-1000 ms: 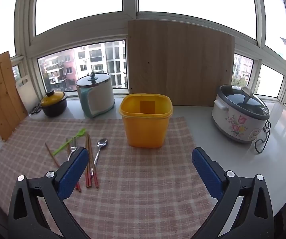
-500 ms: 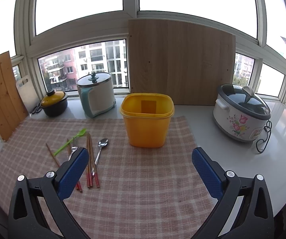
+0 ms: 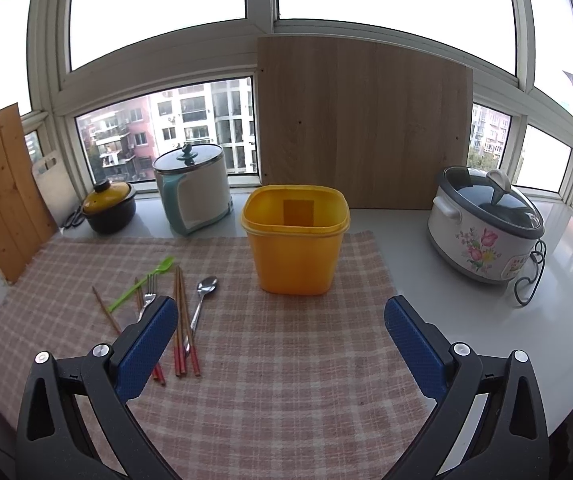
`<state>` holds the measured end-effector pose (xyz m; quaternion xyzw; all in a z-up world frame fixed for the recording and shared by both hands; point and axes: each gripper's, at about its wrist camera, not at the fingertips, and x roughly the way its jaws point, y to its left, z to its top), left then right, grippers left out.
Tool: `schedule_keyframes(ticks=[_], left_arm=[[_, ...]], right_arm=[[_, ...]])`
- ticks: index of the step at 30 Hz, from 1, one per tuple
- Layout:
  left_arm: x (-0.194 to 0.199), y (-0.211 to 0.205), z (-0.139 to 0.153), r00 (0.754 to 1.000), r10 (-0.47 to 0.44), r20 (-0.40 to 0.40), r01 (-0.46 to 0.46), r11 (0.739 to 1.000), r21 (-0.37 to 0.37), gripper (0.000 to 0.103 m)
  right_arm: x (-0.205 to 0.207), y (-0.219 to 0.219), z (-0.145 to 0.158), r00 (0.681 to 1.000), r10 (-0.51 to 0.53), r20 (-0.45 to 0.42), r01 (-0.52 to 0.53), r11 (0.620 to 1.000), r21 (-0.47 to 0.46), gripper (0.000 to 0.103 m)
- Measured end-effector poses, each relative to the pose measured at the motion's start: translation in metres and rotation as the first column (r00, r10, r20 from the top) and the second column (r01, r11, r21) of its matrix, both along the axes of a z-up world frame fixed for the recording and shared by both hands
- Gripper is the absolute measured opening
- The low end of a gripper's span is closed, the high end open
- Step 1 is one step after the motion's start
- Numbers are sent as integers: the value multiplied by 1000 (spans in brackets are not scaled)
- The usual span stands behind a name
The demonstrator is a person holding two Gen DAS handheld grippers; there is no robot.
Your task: Organize utensils
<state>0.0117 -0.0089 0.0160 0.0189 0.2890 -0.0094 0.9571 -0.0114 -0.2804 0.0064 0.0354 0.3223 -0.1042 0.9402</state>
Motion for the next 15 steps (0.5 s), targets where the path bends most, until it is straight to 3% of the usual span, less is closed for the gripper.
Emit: schedule_keyframes(ticks=[15], left_arm=[[0, -4, -2, 1000, -8, 7, 8, 1000, -5, 103]], right_arm=[[2, 0, -1, 1000, 0, -9, 0, 1000, 4, 102]])
